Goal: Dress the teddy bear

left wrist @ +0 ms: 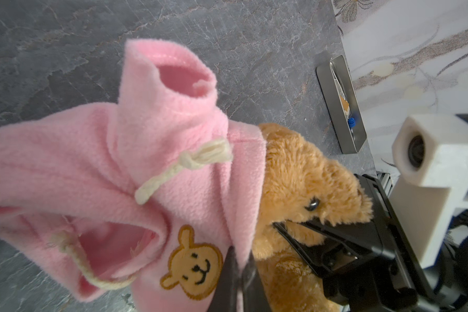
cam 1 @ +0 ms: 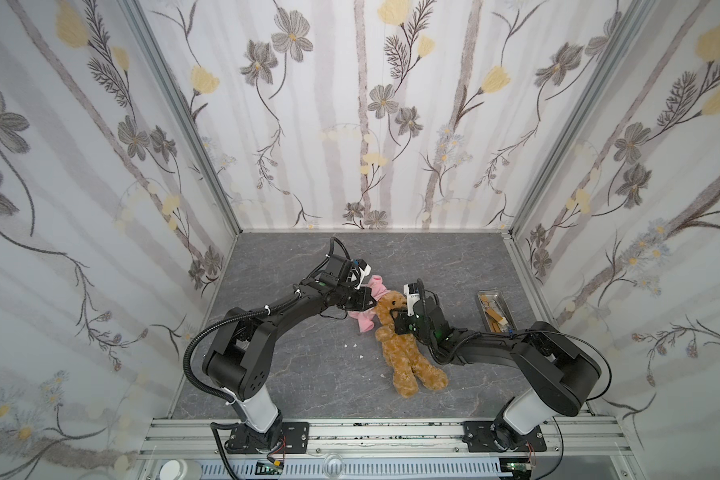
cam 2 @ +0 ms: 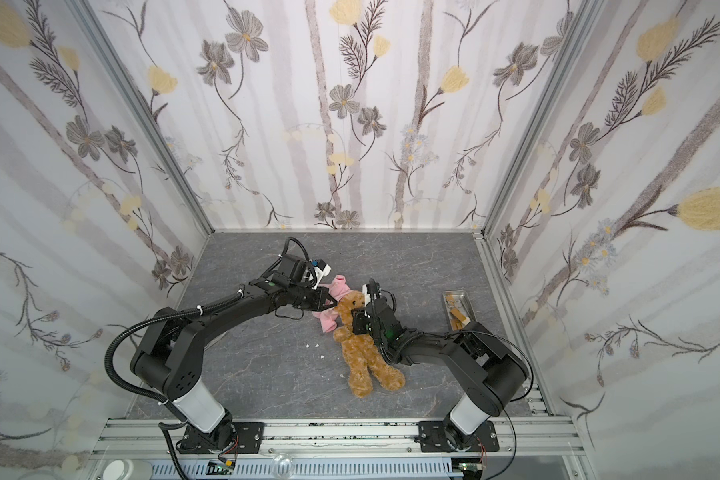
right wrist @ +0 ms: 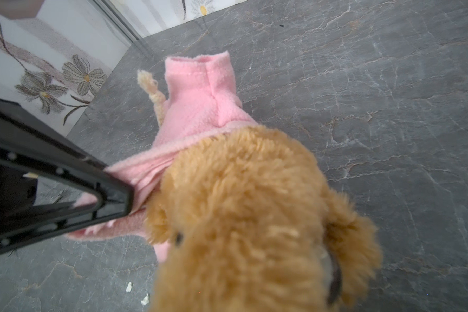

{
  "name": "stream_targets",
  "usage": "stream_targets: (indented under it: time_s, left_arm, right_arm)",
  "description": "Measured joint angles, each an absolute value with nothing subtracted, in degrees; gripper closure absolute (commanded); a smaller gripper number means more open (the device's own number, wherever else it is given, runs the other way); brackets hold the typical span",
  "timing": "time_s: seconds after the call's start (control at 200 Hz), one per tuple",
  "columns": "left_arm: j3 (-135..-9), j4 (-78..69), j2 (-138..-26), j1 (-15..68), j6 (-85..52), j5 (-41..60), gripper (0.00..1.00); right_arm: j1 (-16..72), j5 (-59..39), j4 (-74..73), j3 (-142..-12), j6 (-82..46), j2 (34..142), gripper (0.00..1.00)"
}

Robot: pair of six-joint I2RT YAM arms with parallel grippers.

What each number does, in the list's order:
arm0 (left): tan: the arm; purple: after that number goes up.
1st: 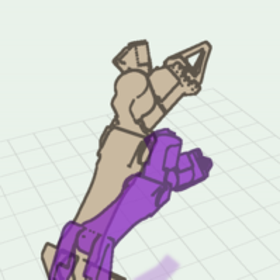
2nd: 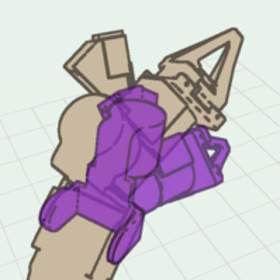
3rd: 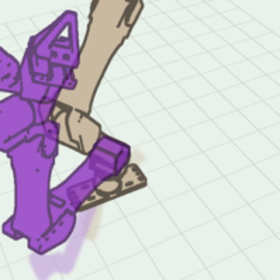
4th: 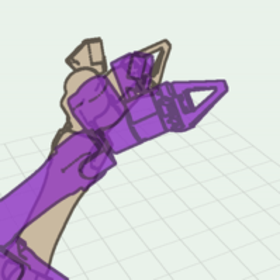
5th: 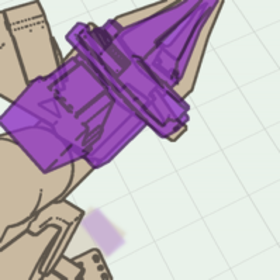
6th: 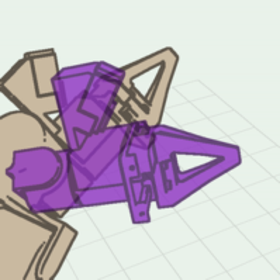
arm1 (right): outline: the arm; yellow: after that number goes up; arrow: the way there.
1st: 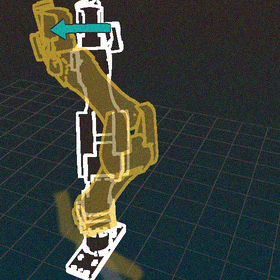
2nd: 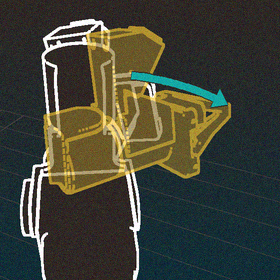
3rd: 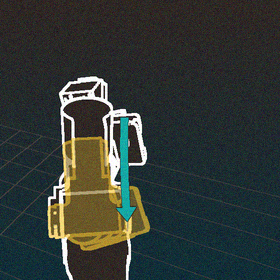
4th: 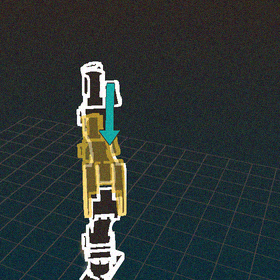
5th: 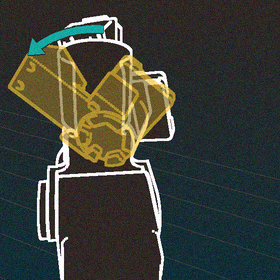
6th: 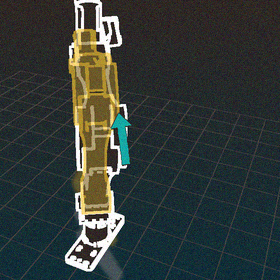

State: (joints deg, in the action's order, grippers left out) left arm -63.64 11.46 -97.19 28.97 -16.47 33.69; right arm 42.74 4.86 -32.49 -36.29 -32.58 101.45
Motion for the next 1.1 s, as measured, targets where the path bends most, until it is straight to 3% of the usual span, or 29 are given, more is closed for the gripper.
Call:
stream_targets:
  time_s: [0.33,1.099]
  left_arm:
    - [-66.02,11.86,-98.26,28.97,-16.78,34.74,1.0]
    - [-72.07,12.82,-102.69,30.3,-18.44,33.23,1.0]
  right_arm:
    - [45.08,4.58,-33.5,-36.47,-32.23,105.32,0.91]
    - [45.36,-10.44,-44.07,-33.21,-18.26,105.82,0.91]
